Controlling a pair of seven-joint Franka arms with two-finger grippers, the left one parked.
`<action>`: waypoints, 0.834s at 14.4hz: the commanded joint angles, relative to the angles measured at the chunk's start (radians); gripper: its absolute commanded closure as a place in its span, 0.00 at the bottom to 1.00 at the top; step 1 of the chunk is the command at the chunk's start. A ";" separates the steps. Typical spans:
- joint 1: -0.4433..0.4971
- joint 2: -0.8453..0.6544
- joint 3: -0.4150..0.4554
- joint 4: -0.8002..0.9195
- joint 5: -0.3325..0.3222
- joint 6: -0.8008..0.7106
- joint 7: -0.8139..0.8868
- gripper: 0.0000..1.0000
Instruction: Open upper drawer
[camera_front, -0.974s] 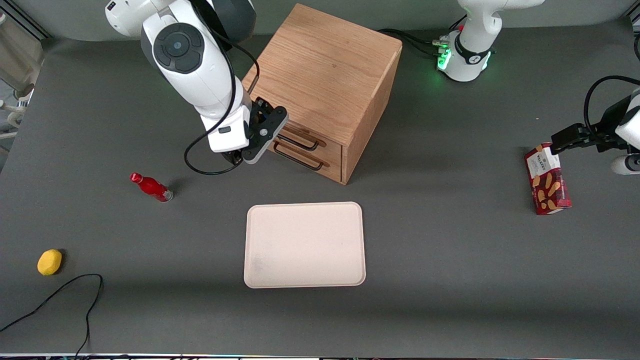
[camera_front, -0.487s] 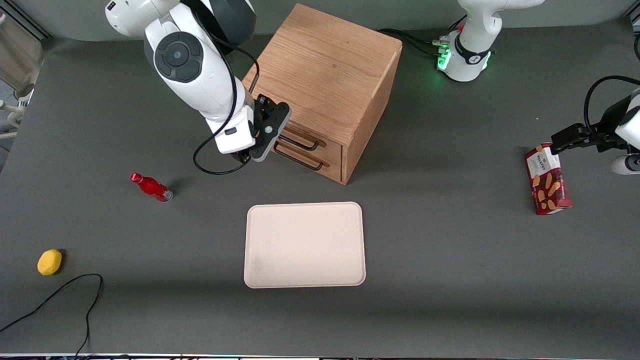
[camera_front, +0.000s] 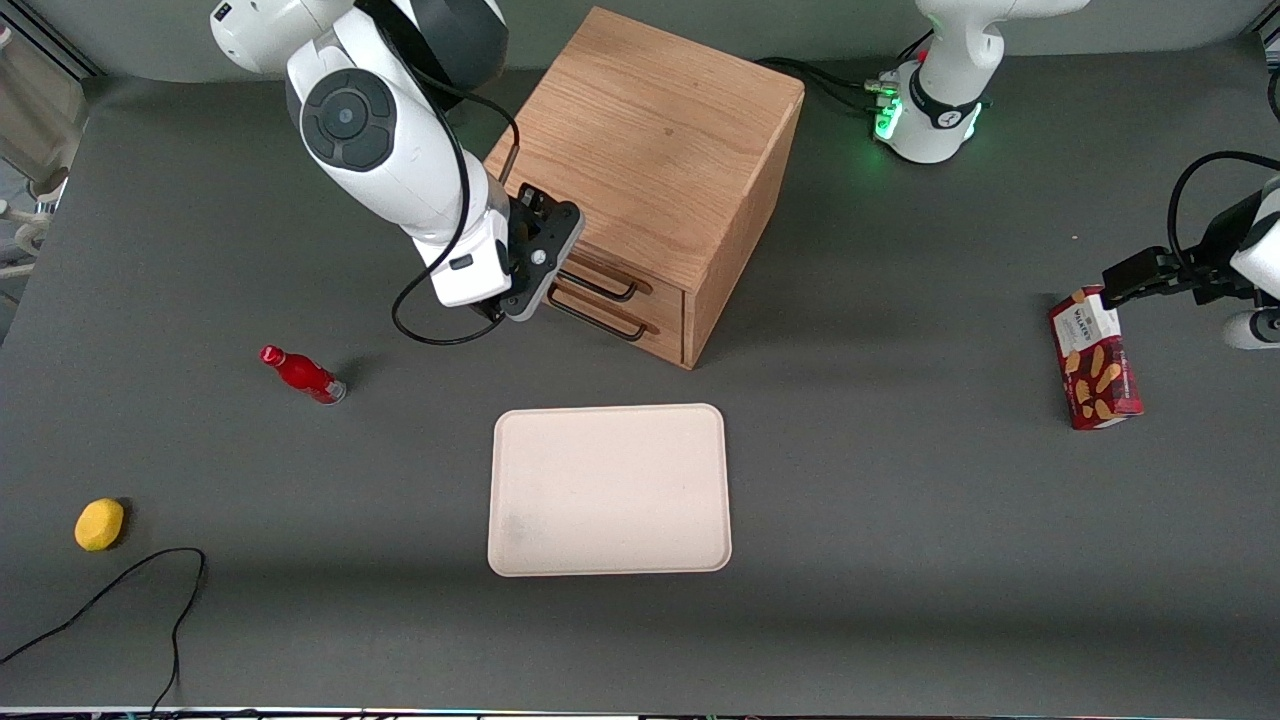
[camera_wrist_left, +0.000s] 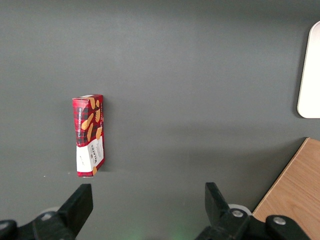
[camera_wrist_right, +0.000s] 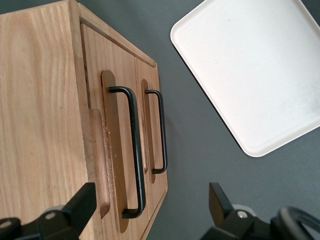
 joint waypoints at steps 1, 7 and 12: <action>0.002 -0.020 -0.006 -0.036 0.029 0.007 -0.028 0.00; 0.011 -0.034 -0.005 -0.114 0.027 0.090 -0.026 0.00; 0.013 -0.032 0.012 -0.151 0.027 0.145 -0.031 0.00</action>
